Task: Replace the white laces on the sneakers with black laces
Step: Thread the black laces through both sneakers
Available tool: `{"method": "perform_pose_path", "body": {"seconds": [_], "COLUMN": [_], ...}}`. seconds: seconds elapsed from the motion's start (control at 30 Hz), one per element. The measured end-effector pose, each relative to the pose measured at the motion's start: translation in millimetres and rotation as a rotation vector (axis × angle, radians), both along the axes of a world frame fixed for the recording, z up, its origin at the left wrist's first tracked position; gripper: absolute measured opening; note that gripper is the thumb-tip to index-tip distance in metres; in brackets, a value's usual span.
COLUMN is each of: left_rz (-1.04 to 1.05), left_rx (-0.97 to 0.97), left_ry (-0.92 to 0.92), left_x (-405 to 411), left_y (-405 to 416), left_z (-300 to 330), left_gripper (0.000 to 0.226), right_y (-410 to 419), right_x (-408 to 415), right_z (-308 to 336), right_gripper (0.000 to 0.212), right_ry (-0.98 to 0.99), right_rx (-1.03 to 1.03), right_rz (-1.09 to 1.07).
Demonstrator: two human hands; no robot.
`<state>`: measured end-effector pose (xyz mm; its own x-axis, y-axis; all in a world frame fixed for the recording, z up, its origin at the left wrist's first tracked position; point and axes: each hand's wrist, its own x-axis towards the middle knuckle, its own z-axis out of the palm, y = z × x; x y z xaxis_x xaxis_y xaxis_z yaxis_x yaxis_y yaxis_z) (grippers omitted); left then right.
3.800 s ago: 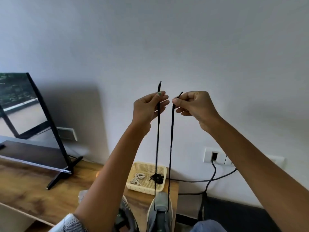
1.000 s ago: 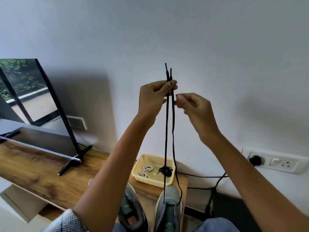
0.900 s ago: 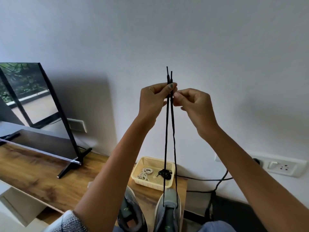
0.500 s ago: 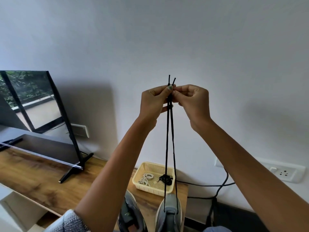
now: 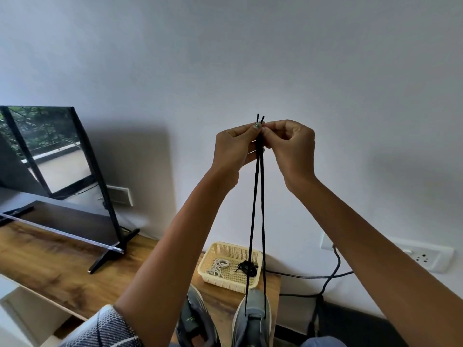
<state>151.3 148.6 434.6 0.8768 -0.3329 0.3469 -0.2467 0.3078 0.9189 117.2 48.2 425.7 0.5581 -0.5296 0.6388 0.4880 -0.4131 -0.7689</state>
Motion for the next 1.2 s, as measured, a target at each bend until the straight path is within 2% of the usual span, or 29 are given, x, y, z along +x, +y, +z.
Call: {"method": "perform_pose_path", "body": {"seconds": [0.1,0.23,0.37,0.73,1.07,1.2], "left_rz": [-0.015,-0.068,-0.095,0.0,0.116,0.146], "left_rx": [-0.004,-0.023,-0.01,0.034,0.049,0.082], "left_ry": [0.01,0.034,0.04,-0.062,-0.209,-0.282], "left_x": [0.0,0.0,1.2,-3.4,-2.2,0.9], "left_y": [-1.8,-0.5,1.2,-1.3,-4.3,-3.3], "left_z": [1.7,2.8,3.3,8.3,5.6,5.4], "left_gripper": [0.02,0.017,0.017,0.018,0.018,0.019], "right_y": [-2.9,-9.2,-9.5,-3.3,-4.8,-8.5], "right_x": [-1.1,-3.7,-5.4,-5.5,-11.7,-15.2], "right_z": [3.1,9.8,16.6,15.4,7.9,-1.7], "right_gripper": [0.002,0.011,0.004,0.008,0.017,0.009], "right_ry": [0.0,0.015,0.033,-0.01,0.051,0.166], "right_rx": [-0.059,-0.124,-0.175,-0.064,-0.004,0.023], "right_rz": [-0.043,-0.083,-0.048,-0.059,-0.013,0.065]}}
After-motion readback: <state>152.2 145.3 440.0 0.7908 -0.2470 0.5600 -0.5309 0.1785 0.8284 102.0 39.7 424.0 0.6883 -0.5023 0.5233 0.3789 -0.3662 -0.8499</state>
